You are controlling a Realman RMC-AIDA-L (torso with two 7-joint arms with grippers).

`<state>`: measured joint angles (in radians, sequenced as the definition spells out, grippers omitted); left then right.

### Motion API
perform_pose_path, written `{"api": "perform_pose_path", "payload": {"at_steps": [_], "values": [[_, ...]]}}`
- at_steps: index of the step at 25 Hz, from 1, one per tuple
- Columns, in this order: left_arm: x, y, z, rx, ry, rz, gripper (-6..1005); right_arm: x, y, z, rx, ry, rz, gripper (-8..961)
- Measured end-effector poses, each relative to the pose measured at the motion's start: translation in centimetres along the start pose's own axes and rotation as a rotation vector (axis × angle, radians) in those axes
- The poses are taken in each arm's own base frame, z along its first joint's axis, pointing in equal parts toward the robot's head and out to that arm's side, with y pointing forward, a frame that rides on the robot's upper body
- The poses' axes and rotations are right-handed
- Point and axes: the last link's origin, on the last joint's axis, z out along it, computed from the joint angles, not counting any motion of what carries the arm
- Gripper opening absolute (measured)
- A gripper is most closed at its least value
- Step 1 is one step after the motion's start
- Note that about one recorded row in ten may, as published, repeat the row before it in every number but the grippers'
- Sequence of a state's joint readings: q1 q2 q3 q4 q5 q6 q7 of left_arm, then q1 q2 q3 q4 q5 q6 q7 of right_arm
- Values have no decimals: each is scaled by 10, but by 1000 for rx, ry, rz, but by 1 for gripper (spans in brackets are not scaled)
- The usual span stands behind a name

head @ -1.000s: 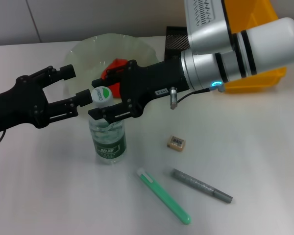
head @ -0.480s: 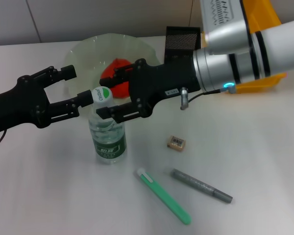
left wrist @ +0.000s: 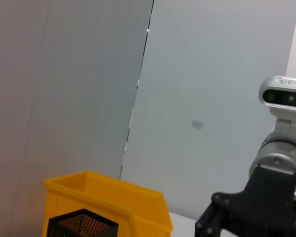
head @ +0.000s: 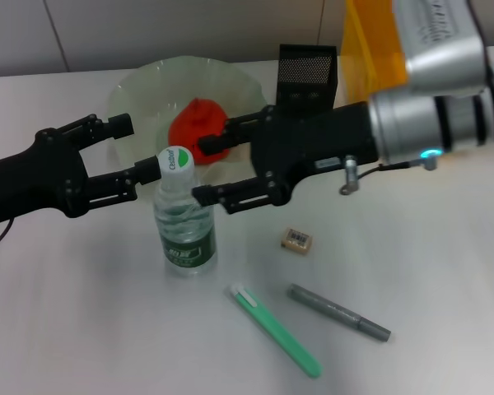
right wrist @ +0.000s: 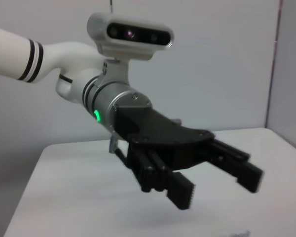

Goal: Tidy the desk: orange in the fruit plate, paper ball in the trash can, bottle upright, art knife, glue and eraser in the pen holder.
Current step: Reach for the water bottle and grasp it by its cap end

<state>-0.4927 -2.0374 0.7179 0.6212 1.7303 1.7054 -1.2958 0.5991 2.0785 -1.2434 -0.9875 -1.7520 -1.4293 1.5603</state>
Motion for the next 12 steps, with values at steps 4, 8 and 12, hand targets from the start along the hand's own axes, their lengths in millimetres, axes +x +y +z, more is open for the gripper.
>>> {"api": "perform_pose_path", "payload": {"at_steps": [4, 8, 12], "values": [[0, -1, 2, -7, -11, 10, 813, 4, 2, -24, 70, -22, 18, 673], [-1, -1, 6, -20, -40, 15, 805, 11, 7, -50, 93, -57, 75, 672], [-7, 1, 16, -49, -95, 29, 796, 30, 16, -96, 158, -115, 184, 672]]}}
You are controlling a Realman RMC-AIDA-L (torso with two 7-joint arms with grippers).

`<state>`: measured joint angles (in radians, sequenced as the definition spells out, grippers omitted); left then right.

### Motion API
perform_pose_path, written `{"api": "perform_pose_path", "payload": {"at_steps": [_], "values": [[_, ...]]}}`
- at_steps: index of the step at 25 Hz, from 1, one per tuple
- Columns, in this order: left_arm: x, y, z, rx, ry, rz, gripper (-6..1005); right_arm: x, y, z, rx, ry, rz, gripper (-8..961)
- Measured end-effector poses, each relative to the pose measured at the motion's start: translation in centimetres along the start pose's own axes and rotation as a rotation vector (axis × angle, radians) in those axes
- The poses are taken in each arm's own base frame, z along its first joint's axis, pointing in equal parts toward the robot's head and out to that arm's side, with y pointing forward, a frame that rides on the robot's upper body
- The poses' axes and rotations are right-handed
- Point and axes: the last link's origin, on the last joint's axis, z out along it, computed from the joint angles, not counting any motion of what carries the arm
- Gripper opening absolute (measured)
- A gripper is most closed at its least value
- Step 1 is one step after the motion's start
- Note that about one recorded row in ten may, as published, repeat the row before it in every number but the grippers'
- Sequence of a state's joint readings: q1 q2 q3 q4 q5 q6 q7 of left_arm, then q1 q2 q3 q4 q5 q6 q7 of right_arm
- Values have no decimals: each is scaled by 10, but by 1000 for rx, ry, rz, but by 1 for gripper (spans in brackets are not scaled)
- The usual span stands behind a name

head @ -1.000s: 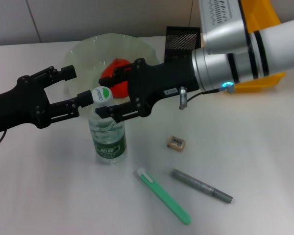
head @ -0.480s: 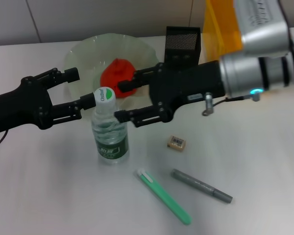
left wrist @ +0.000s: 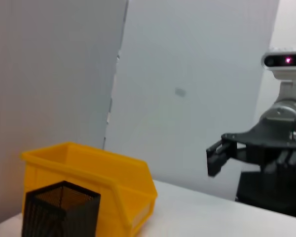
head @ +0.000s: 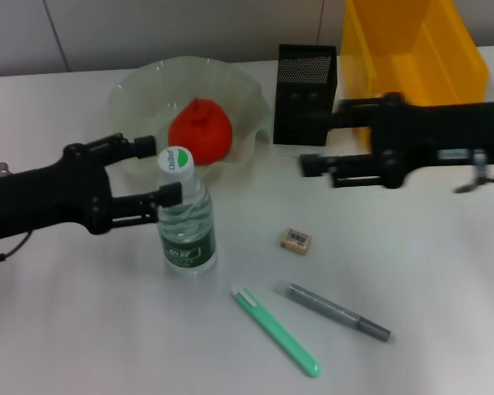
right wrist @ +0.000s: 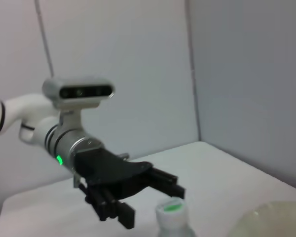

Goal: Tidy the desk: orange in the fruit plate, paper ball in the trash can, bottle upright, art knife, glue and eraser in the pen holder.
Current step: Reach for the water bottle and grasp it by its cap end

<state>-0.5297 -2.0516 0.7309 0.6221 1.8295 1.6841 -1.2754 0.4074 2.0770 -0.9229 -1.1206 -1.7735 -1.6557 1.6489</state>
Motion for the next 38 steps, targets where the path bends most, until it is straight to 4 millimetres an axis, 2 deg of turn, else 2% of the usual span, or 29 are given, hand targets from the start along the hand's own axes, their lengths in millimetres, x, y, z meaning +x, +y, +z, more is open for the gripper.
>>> {"api": "perform_pose_path", "payload": {"at_steps": [1, 2, 3, 6, 7, 9, 14, 24, 36, 38], "values": [[0, 0, 3, -7, -9, 5, 794, 0, 0, 0, 0, 0, 0, 672], [0, 0, 3, -7, -9, 5, 792, 8, 1, -17, 33, -13, 34, 672], [0, 0, 5, -13, -15, 9, 790, 8, 1, -17, 33, -13, 34, 672], [2, 0, 11, -29, -24, 18, 784, 28, -1, -42, 117, 4, 100, 672], [3, 0, 13, -31, -24, 21, 782, 28, -1, -42, 117, 4, 100, 672], [4, -2, 15, -26, -22, 31, 777, 47, -2, -55, 170, 32, 163, 672], [1, -5, 17, 5, -27, 37, 767, 66, 1, -69, 215, 34, 224, 672], [-4, -7, 21, 30, -5, 47, 746, 80, 12, -83, 237, 39, 223, 671], [-3, -8, 30, 18, -12, 52, 721, 86, 18, -93, 235, 47, 210, 671], [-3, -8, 31, 13, -14, 54, 608, 87, 18, -94, 239, 45, 215, 671]]}}
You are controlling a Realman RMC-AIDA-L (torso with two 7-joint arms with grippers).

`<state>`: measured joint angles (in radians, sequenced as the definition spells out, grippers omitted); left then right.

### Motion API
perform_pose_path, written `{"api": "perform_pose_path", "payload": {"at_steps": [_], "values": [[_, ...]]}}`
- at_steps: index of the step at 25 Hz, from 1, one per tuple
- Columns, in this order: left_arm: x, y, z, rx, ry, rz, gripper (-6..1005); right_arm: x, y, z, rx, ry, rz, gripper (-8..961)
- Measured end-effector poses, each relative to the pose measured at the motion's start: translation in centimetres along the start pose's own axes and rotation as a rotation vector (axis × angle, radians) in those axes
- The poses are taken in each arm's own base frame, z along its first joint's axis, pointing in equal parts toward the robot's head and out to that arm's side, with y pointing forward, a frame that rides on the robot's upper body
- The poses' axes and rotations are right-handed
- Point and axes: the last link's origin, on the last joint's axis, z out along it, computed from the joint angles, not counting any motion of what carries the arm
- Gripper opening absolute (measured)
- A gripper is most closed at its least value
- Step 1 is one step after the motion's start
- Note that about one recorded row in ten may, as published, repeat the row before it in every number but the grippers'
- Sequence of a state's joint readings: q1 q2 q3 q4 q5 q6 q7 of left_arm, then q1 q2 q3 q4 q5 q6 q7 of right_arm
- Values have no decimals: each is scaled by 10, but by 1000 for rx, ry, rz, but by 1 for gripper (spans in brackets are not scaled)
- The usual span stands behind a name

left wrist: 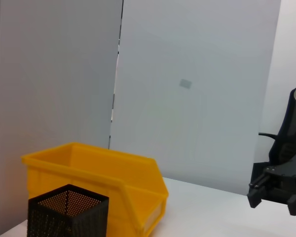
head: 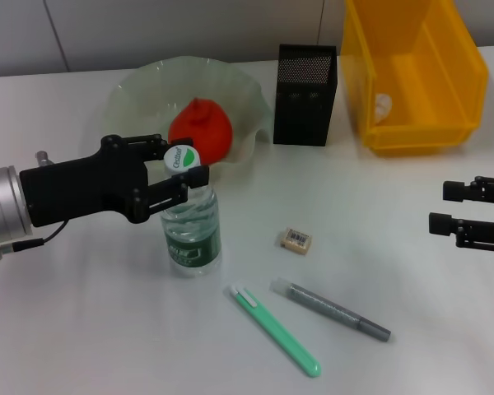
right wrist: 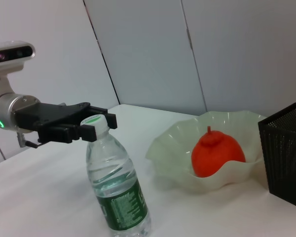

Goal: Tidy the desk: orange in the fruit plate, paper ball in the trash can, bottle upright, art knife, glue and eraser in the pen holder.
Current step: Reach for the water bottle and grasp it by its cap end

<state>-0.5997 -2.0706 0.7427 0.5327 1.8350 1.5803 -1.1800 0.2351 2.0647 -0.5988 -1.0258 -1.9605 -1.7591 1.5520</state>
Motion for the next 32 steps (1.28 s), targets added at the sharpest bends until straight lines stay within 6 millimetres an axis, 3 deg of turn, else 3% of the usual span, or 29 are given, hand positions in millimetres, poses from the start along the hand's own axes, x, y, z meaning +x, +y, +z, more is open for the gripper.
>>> {"api": "perform_pose_path", "payload": {"at_steps": [2, 13, 22, 27, 32], "values": [[0, 0, 0, -2, 0, 2, 494, 1, 0, 0, 1, -1, 3, 671], [11, 0, -12, -2, 48, 11, 413, -1, 0, 1, -6, -4, -1, 671], [11, 0, -8, -3, 44, 12, 293, -4, 0, 6, -12, -8, -7, 670], [15, 3, -17, -6, 85, 8, 87, -5, 0, 7, -14, -9, -11, 670], [24, 6, -34, 13, 163, 1, 33, -7, -1, 9, -21, -8, -14, 670]]}}
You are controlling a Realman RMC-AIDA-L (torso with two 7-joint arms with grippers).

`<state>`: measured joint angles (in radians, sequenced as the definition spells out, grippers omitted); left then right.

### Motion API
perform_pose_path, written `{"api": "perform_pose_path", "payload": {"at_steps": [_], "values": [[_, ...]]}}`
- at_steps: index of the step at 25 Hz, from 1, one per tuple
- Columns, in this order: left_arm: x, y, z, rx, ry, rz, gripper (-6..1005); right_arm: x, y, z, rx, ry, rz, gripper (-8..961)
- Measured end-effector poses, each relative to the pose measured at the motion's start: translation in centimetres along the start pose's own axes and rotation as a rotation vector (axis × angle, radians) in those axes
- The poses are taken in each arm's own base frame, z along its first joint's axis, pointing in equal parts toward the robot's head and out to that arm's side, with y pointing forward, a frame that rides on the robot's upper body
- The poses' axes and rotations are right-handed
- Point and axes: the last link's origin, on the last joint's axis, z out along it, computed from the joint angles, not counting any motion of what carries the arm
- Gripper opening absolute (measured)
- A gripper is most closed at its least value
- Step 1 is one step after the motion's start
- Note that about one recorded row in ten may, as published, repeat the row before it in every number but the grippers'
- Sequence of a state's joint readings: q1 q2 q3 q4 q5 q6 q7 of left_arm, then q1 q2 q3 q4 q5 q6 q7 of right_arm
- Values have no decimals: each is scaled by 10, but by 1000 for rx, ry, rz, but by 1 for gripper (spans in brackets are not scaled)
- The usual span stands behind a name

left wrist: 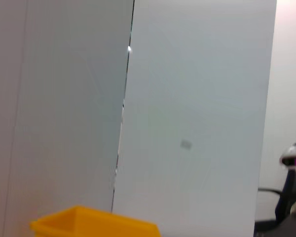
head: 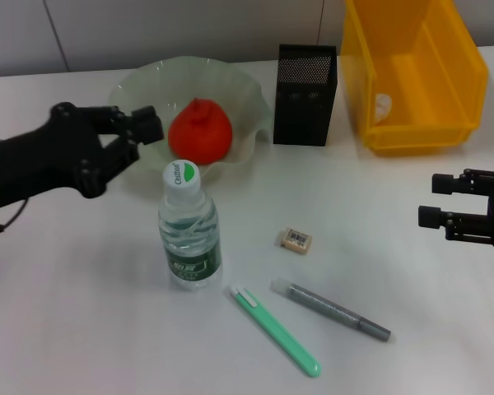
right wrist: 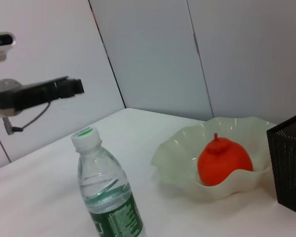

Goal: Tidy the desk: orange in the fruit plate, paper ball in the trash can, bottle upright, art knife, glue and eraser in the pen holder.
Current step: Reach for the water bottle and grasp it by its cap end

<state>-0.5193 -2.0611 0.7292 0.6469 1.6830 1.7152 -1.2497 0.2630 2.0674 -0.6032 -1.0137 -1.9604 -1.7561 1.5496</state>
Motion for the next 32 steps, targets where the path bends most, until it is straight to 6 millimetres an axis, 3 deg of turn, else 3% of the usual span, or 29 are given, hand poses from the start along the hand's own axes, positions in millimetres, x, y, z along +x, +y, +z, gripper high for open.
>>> {"api": "perform_pose_path", "payload": {"at_steps": [1, 6, 14, 18, 25, 29, 32], "values": [[2, 1, -4, 1, 11, -3, 22, 0, 0, 0, -1, 0, -1, 670], [3, 10, -18, -30, 11, -34, 205, -4, 0, 0, -4, 1, -9, 670], [-28, 33, -48, -58, -133, -125, 391, -21, -5, 1, 2, 64, -15, 669], [-36, 39, -55, -60, -156, -114, 550, -30, -6, 7, -5, 142, -4, 669], [-49, 55, -68, -70, -172, -55, 812, -68, -1, 25, -22, 351, 55, 669], [-53, 60, -71, -78, -176, -34, 813, -105, 10, 40, -40, 527, 100, 669], [-55, 62, -73, -92, -195, -40, 812, -116, 14, 48, -48, 599, 120, 669]]}}
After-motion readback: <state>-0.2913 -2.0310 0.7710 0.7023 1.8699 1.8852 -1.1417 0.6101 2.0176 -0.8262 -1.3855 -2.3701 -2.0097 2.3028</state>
